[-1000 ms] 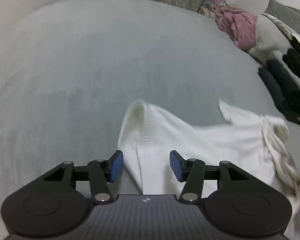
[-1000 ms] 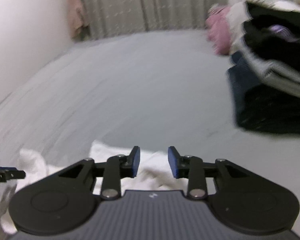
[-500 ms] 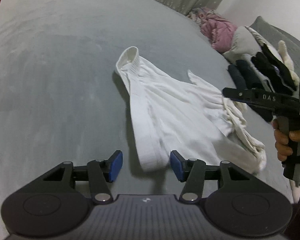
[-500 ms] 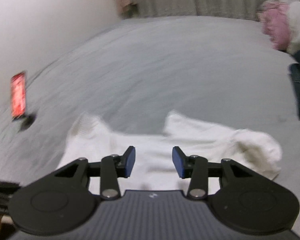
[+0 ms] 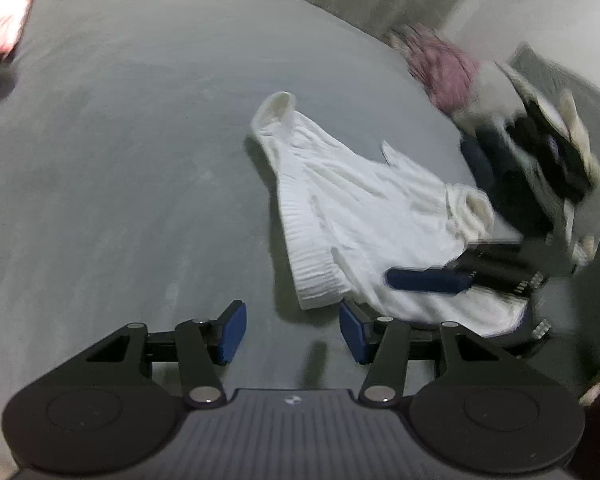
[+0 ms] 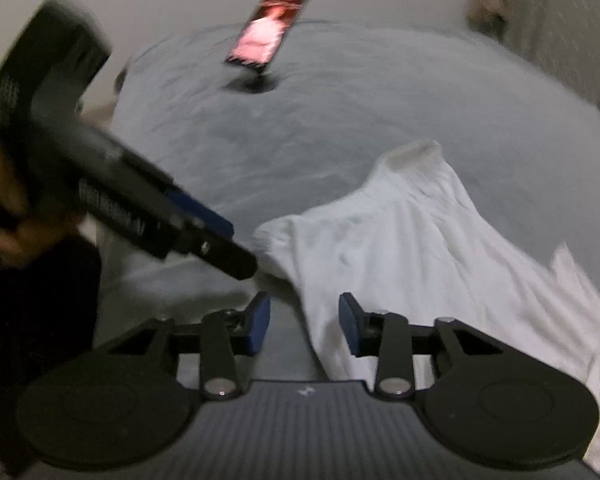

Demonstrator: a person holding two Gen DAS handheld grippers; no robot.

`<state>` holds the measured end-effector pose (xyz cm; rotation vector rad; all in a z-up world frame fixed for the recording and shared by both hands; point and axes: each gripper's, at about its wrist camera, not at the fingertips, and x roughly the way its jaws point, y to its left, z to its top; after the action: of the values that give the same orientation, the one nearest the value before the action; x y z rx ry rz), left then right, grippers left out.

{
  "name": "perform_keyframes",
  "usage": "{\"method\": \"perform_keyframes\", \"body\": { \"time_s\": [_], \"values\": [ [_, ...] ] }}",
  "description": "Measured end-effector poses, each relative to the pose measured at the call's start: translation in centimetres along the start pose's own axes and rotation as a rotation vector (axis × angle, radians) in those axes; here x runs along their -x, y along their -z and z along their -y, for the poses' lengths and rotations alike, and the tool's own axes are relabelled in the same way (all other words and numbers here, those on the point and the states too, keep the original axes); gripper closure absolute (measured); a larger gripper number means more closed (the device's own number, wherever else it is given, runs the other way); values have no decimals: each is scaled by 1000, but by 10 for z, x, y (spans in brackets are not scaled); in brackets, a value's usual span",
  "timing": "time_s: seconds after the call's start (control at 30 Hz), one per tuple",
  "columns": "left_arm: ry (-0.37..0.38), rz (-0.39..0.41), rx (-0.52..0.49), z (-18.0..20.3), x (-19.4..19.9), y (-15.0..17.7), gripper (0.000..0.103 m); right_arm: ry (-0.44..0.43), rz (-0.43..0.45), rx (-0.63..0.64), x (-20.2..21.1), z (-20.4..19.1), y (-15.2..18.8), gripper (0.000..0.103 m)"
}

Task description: Fold clothes

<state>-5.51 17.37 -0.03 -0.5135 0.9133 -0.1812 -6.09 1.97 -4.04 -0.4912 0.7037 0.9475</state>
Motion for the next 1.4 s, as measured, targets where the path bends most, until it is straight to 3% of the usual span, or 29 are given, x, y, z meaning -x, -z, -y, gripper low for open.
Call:
{"method": "perform_keyframes", "body": {
  "time_s": [0.1,0.27,0.3,0.43,0.67,0.8,0.83,0.9,1.0,1.1,1.2,1.4],
  "values": [
    [107,22,229,-23,6,3,51,77,36,73,-10,-9,0,74],
    [210,34,420,-36,2,13,50,127,104,130,-11,-12,1,76],
    [209,33,439,-36,1,15,50,122,106,131,-11,-11,0,99],
    [239,38,524,-35,-4,23,50,35,111,-5,-6,8,-4,103],
    [485,133,766,-29,-29,41,49,-46,160,-224,19,43,-5,103],
    [535,219,807,-18,-42,47,53,-86,145,-329,21,55,-2,103],
    [532,239,816,-16,-44,48,57,-94,143,-347,21,57,-1,103],
    [513,297,837,-14,-45,52,82,-102,140,-368,23,60,1,103],
    [445,384,822,-13,-39,57,98,-103,118,-368,23,61,2,100],
    [328,445,779,-10,-26,57,99,-91,68,-336,19,56,4,82],
    [214,504,717,-8,-8,53,99,-47,8,-238,19,40,10,72],
    [20,564,600,-11,32,35,99,-31,-78,-108,13,14,18,70]
  ]
}}
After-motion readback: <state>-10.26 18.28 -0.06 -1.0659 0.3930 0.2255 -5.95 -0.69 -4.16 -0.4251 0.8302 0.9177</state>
